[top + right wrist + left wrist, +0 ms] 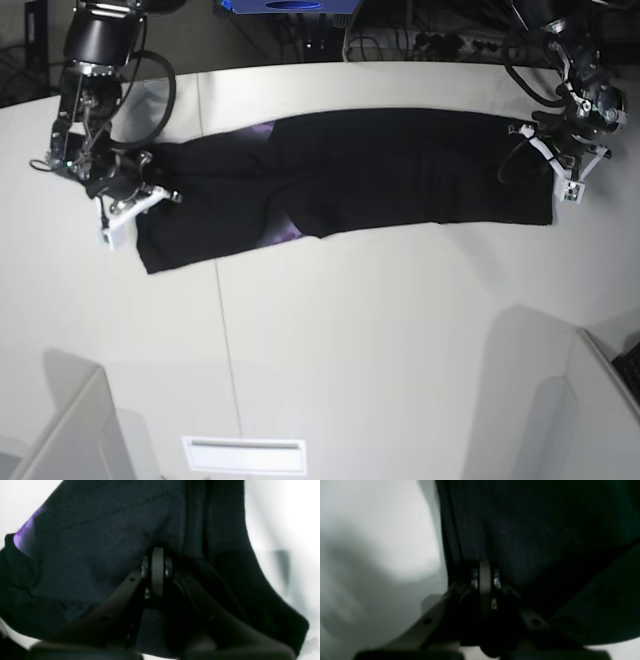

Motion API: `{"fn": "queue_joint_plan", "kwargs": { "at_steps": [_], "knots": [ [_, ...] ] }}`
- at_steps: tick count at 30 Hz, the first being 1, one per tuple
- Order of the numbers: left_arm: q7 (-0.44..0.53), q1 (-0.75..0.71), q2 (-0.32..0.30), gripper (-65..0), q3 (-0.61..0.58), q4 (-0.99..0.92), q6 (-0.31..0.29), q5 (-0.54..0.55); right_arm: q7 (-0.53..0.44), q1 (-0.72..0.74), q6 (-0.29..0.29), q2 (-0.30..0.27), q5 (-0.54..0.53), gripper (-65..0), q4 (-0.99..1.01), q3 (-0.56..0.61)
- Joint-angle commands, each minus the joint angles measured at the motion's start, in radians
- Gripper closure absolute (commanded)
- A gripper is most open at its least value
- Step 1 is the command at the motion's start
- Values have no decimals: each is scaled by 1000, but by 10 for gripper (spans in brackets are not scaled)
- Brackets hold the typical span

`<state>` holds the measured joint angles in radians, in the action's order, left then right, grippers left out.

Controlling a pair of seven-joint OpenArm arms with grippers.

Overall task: Fold the T-shirt properly
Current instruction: 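Release the folded strip and raise both grippers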

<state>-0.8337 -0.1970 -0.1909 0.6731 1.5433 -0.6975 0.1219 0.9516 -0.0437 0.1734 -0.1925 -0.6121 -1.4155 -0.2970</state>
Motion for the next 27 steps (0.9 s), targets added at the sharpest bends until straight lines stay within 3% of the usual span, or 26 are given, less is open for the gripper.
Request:
{"fn": "queue_joint_plan", "kwargs": {
  "at_steps": [1,5,8,10,14,17,19,24,27],
  "knots": [
    [-31,17,-8,0,1,1,-1,-49,22,20,-25,-8,51,0,9,-1],
    [-31,93,-6,0,1,-33,-1,-120,27,78,-28,-5,51,0,38,-5],
    [-31,136,-6,0,1,-73,-1,-135,30,87,-108,12,48,0,28,-5],
    [-31,147,-8,0,3,-74,-1,-130,30,83,-131,14,42,0,23,2],
    [-35,146,-8,0,3,-13,-1,-129,30,60,-120,51,42,0,-58,3],
    [-118,147,-8,0,6,70,-1,-117,31,34,-76,58,41,0,-181,3],
    [-164,147,-8,0,43,148,-1,-60,33,15,-48,78,41,0,-268,3],
    [-319,101,-9,0,225,359,-1,232,96,-34,-39,106,41,0,-465,5],
    [-330,58,-22,0,331,369,-1,376,112,-52,-39,112,41,0,-494,5]
  ]
}}
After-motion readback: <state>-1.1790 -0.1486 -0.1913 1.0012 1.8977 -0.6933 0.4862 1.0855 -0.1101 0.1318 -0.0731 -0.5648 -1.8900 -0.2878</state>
